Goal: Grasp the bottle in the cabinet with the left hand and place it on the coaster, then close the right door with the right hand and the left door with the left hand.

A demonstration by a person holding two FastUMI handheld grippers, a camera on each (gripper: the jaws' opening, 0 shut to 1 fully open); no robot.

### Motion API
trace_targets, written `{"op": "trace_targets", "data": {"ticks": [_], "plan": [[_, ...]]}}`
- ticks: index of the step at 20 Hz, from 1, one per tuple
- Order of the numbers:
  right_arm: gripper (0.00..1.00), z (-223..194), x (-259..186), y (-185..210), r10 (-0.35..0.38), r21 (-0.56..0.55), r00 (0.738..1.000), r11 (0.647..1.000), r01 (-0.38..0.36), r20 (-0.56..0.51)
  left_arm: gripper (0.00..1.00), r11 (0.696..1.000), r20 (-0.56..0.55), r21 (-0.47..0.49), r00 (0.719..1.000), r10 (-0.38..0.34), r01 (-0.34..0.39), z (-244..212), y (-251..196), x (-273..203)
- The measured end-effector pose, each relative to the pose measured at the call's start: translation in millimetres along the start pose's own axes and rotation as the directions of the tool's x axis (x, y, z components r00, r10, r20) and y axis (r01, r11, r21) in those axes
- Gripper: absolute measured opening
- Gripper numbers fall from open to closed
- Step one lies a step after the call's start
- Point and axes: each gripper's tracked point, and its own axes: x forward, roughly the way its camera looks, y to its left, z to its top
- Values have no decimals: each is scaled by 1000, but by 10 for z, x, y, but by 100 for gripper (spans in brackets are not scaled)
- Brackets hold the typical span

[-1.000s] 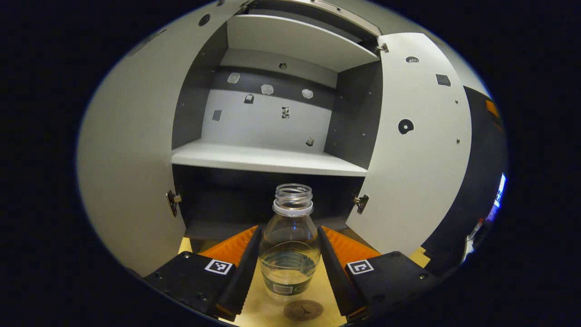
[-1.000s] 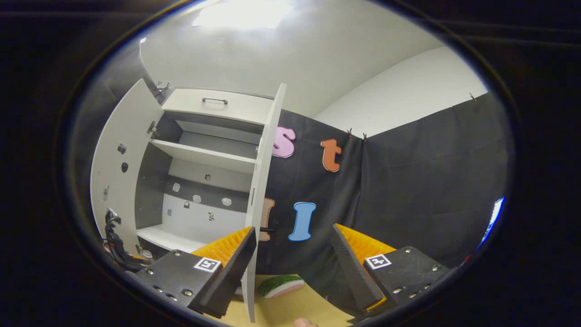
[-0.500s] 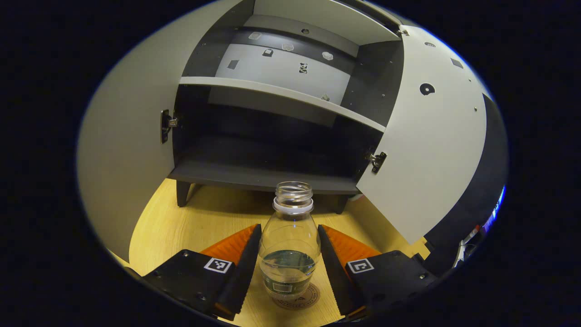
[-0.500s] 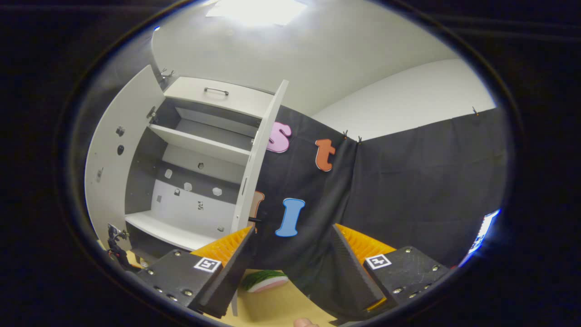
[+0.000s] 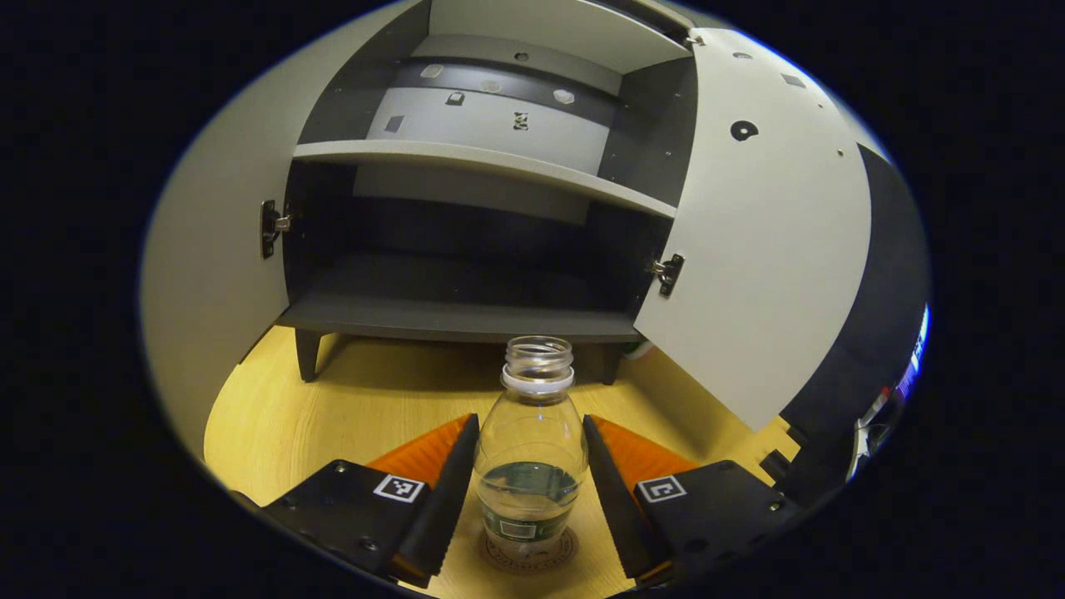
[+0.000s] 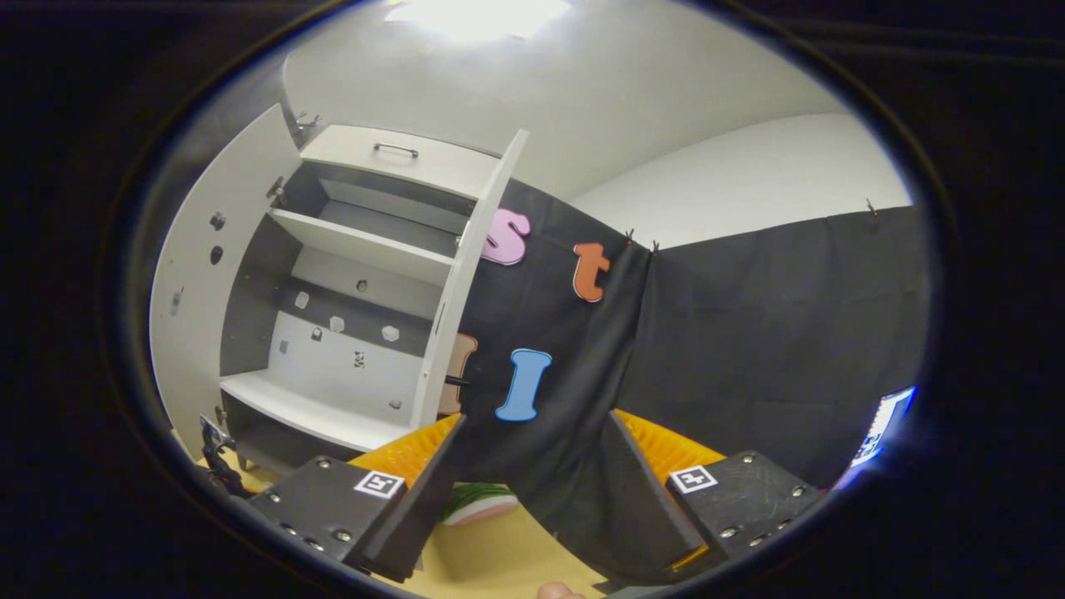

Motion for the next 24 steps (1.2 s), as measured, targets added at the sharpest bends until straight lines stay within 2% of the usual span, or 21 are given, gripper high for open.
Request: {"op": "trace_targets", "data": {"ticks": [2,3,5,10,12,15,16,18,24], "plan": [[100,-20,9,19,5,6,1000,1000,-5,-7,82,1000,3,15,1000,-8,8,-13,-32,-28],[100,-41,24,33,8,9,1000,1000,-8,-11,79,1000,-6,16,1000,-8,8,-25,-55,-74],[97,-60,24,61,17,17,1000,1000,-16,-15,79,1000,-3,14,1000,-3,4,-50,-53,-137],[97,-127,58,154,43,36,999,998,-43,-26,81,1000,-13,-22,1000,-8,8,-171,-64,-325],[100,-164,83,196,57,52,998,997,-55,-33,83,1000,-15,-22,1000,-6,6,-184,-75,-360],[97,-213,103,228,70,69,997,995,-67,-43,81,1000,-30,-18,1000,-4,3,-207,-89,-380],[100,-223,110,223,72,71,996,995,-69,-44,81,1000,-39,-19,999,-12,11,-228,-109,-374],[97,-254,121,204,71,73,996,995,-67,-48,83,999,-73,-20,997,-27,26,-290,-165,-360],[97,-354,128,96,49,93,996,995,-42,-72,86,999,-94,40,996,-3,6,-289,-165,-343]]}}
